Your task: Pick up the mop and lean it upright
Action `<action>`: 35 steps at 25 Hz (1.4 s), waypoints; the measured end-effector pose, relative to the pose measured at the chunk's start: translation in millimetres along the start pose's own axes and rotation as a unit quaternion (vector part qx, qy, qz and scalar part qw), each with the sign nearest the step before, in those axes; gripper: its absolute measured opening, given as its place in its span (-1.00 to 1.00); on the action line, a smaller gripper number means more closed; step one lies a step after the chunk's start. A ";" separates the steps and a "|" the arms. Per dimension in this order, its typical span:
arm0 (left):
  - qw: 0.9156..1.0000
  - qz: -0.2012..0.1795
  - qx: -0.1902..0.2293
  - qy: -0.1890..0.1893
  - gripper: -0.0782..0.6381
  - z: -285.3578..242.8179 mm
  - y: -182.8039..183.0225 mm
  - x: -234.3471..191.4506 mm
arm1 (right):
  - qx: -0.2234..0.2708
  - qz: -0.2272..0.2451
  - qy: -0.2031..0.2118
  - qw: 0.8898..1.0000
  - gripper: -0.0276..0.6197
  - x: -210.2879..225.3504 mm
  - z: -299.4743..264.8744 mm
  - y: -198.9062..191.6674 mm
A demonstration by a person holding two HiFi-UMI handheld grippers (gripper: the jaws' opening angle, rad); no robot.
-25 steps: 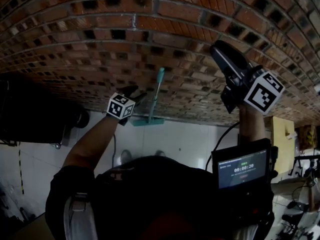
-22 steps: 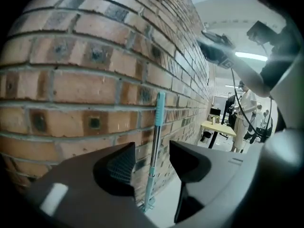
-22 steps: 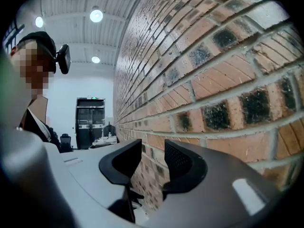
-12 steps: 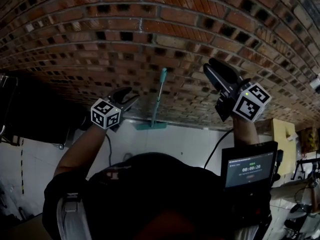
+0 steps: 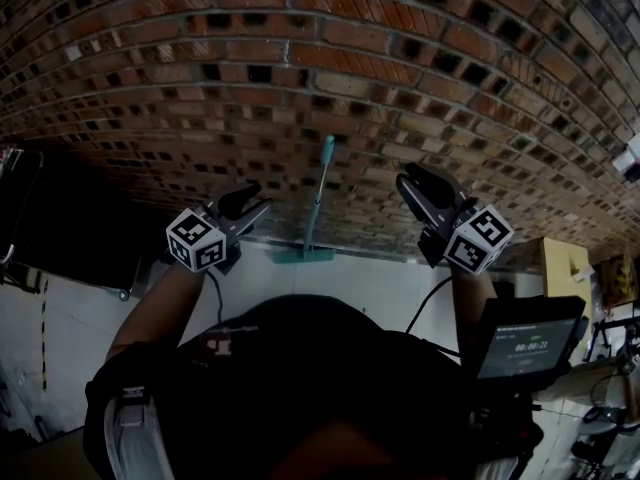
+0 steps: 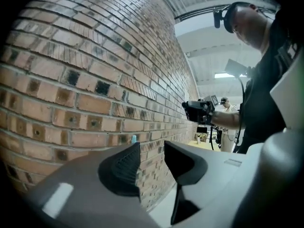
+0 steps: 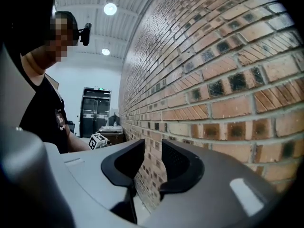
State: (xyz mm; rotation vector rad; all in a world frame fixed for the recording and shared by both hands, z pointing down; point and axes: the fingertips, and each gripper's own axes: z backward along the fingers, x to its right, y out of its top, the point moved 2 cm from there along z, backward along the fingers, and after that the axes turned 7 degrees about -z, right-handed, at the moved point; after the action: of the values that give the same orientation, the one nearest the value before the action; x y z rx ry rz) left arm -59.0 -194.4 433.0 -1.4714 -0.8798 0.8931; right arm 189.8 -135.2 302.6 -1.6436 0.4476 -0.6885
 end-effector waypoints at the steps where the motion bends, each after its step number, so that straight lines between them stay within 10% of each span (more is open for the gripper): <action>1: 1.000 0.001 0.006 -0.001 -0.36 3.7 1.1 1.4 | -0.001 -0.001 0.000 1.000 -0.54 -1.1 0.8 -7.7; 20: 0.998 0.042 0.049 0.007 -0.68 46.9 -27.7 14.5 | -0.030 -0.031 -0.059 0.997 -0.87 -4.2 13.8 -150.4; 35: 0.998 0.050 0.041 -0.004 -0.76 42.6 -39.1 20.9 | -0.023 -0.076 -0.054 0.995 -0.88 -5.1 15.3 -160.4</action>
State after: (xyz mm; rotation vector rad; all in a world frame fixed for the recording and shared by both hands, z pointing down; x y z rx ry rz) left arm -89.9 -154.5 468.1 -1.4518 -0.7726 0.9984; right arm 182.3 -90.3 457.2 -1.7623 0.2642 -0.7005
